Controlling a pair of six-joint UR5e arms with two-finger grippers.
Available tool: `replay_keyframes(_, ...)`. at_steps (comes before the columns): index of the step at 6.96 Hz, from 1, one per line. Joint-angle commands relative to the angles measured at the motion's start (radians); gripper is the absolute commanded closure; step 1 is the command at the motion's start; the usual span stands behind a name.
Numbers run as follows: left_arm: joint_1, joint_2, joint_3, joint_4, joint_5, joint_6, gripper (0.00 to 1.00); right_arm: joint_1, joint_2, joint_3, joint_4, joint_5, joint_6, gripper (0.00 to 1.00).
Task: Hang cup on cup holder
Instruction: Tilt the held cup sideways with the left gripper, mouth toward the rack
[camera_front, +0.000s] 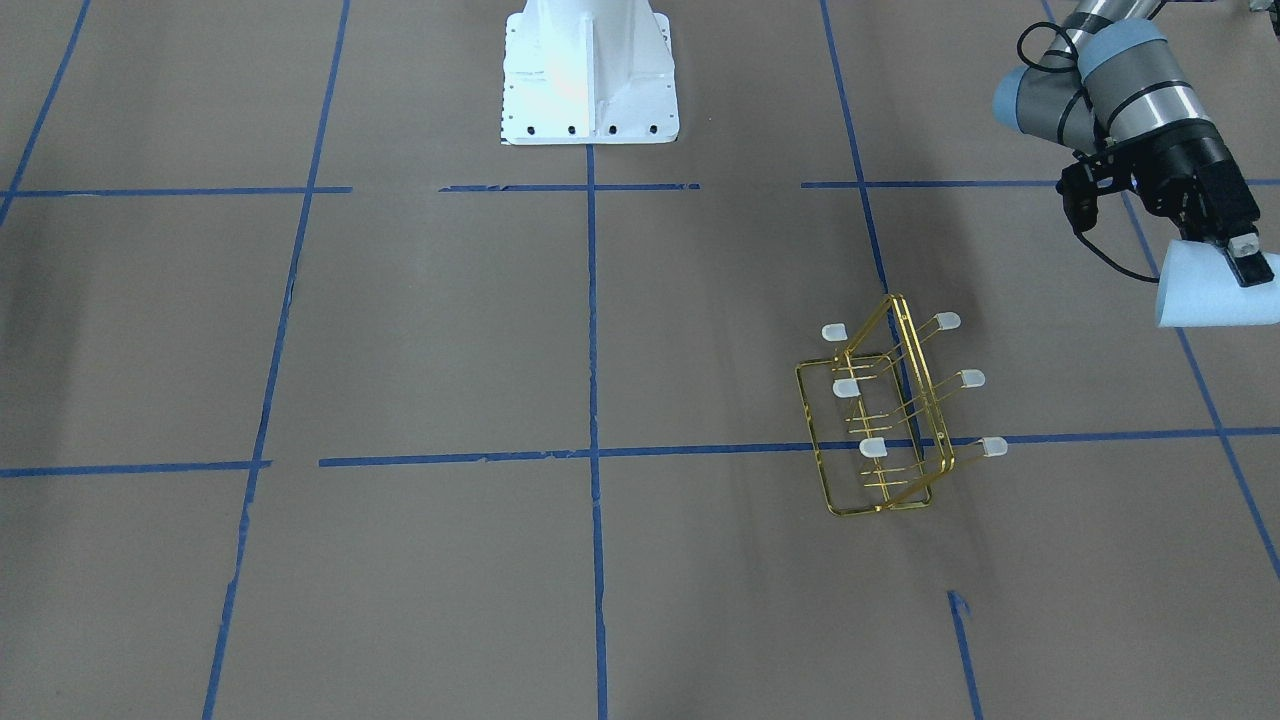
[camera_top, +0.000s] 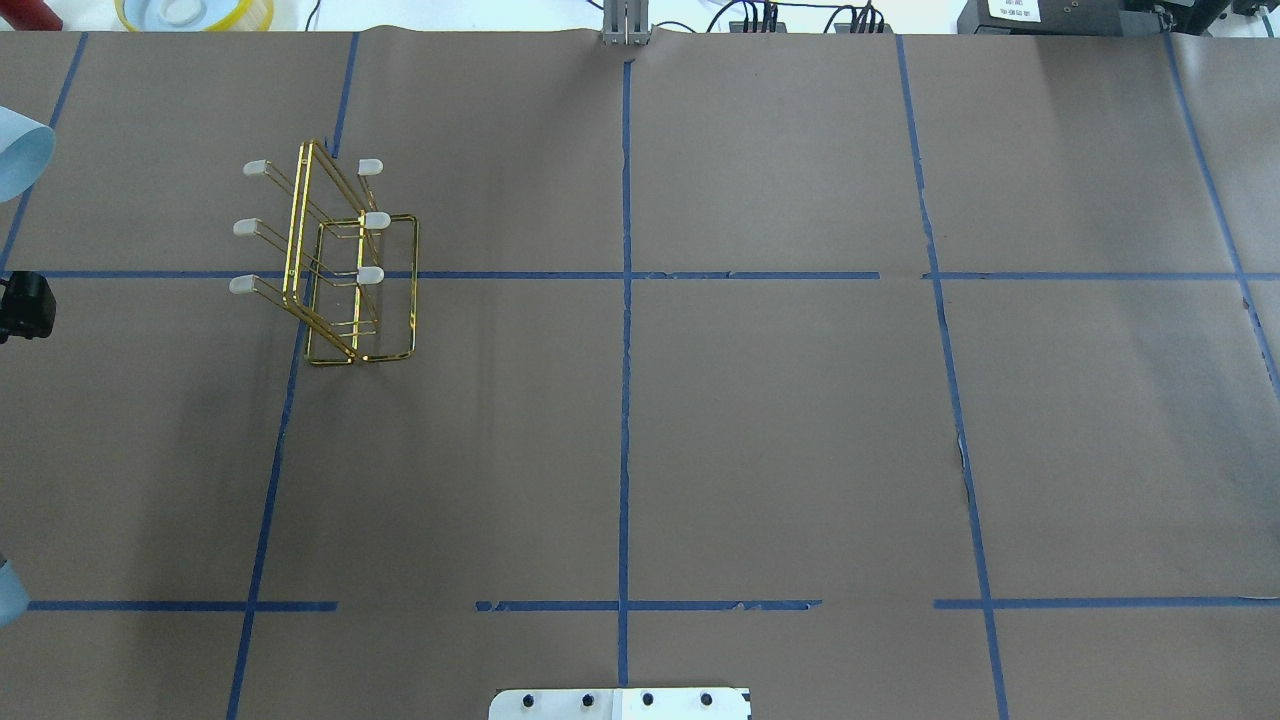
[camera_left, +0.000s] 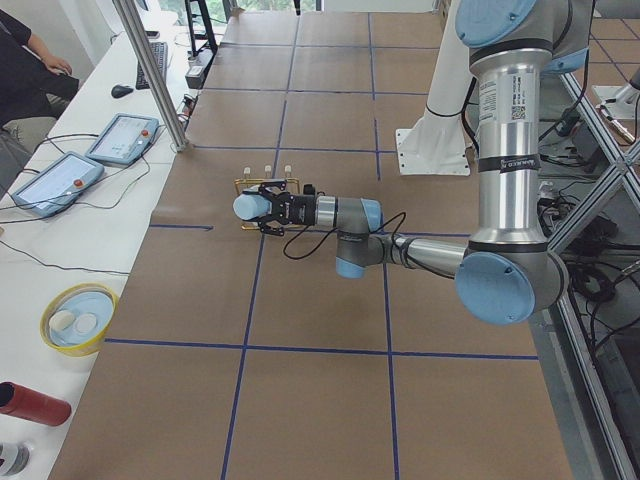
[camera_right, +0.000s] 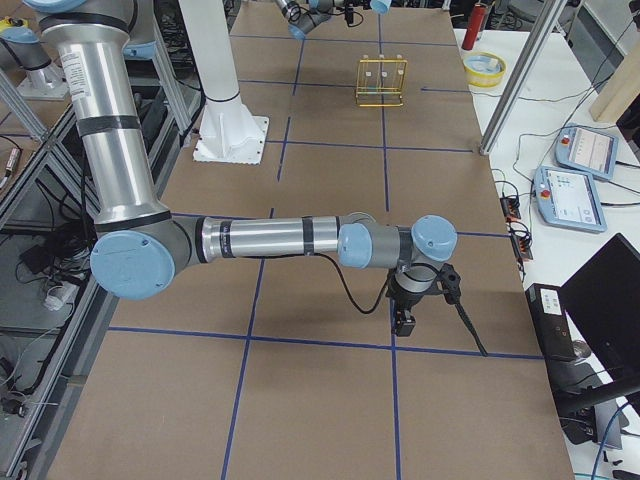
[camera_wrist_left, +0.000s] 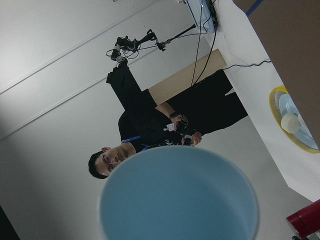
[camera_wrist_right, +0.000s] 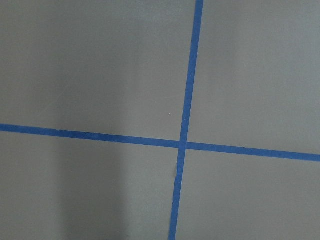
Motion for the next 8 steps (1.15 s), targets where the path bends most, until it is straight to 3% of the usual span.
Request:
replay_keyframes(1, 0.028, -0.031, -0.004, -0.041, 0.002, 0.117, 1.0, 0.0, 0.0, 0.0, 0.0, 0.0, 0.0, 0.0)
replay_keyframes(3, 0.115, -0.039, -0.012, -0.043, 0.168, 0.248, 1.0, 0.0, 0.0, 0.0, 0.0, 0.0, -0.001, 0.0)
replay_keyframes(6, 0.365, -0.03, -0.016, 0.049, 0.489, 0.282, 1.0, 0.0, 0.0, 0.0, 0.0, 0.0, -0.001, 0.0)
replay_keyframes(8, 0.396, -0.03, -0.054, 0.147, 0.517, 0.325, 1.0, 0.0, 0.0, 0.0, 0.0, 0.0, -0.001, 0.0)
